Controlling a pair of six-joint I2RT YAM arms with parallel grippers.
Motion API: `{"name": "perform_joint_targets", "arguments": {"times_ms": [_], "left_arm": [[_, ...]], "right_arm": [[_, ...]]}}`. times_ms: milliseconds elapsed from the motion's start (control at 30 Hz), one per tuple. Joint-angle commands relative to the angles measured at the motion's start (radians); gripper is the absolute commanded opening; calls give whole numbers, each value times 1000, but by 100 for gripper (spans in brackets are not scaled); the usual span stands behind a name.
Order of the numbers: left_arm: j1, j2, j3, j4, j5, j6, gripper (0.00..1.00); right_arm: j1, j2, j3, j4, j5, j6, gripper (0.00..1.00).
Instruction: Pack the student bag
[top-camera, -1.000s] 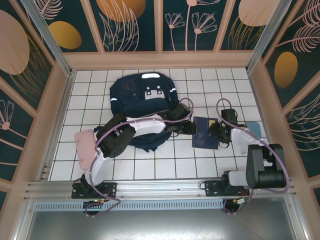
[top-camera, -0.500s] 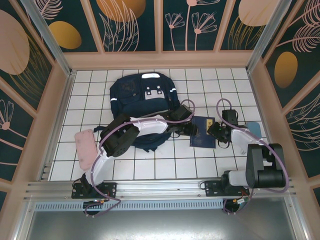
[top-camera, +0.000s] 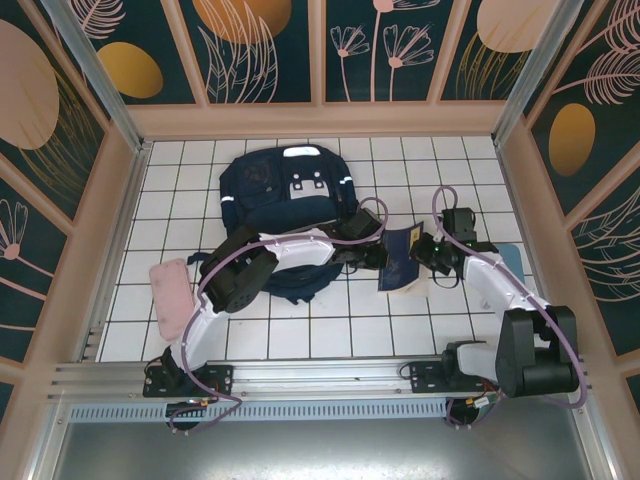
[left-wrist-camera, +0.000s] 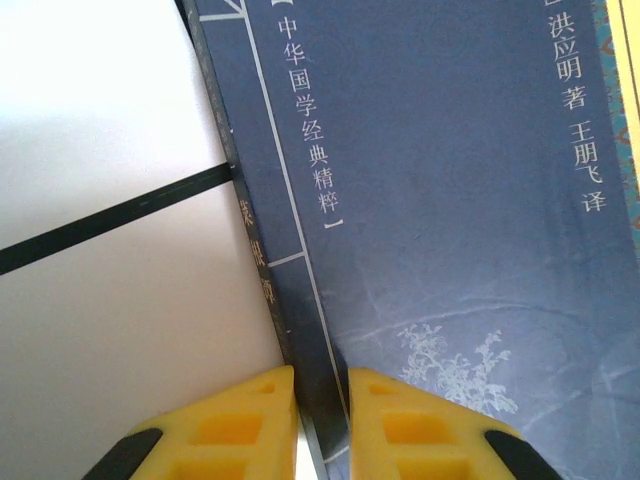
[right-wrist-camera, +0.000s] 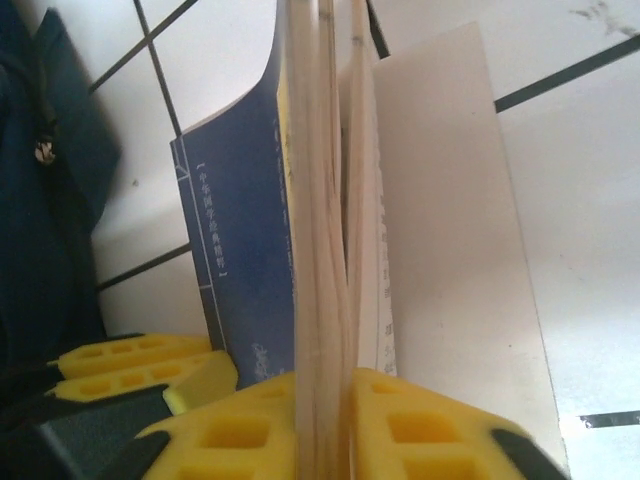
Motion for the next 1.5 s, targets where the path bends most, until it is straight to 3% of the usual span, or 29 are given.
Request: {"name": "perform_joint_targets", "arguments": {"times_ms": [0, 133, 267, 400, 567, 833, 967, 1133, 1233, 1467], "left_arm": [[-16, 46, 22, -21, 17, 26, 18], [-17, 20, 46, -43, 0, 44, 22], [-15, -44, 86, -71, -42, 89, 40], [13, -155, 85, -72, -118, 127, 59], [104, -311, -12, -17, -69, 103, 72], [265, -477, -233, 190, 247, 14, 88], [297, -493, -295, 294, 341, -63, 88], [301, -477, -311, 425, 445, -163, 77], [300, -480, -307, 470, 474, -191, 66], [303, -499, -308, 498, 477, -204, 27]], "right_arm": [[30, 19, 36, -66, -2, -14, 9], [62, 5, 77, -109, 101, -2, 3], [60, -57, 116, -132, 170, 9, 0], [55, -155, 144, -91, 155, 7, 0], [21, -210, 175, 9, -35, 4, 0], [11, -191, 175, 214, -419, 100, 0], [12, -161, 156, 323, -533, 152, 0], [13, -122, 148, 380, -615, 180, 0], [11, -114, 148, 384, -622, 176, 0], [0, -94, 154, 342, -603, 150, 0]]}}
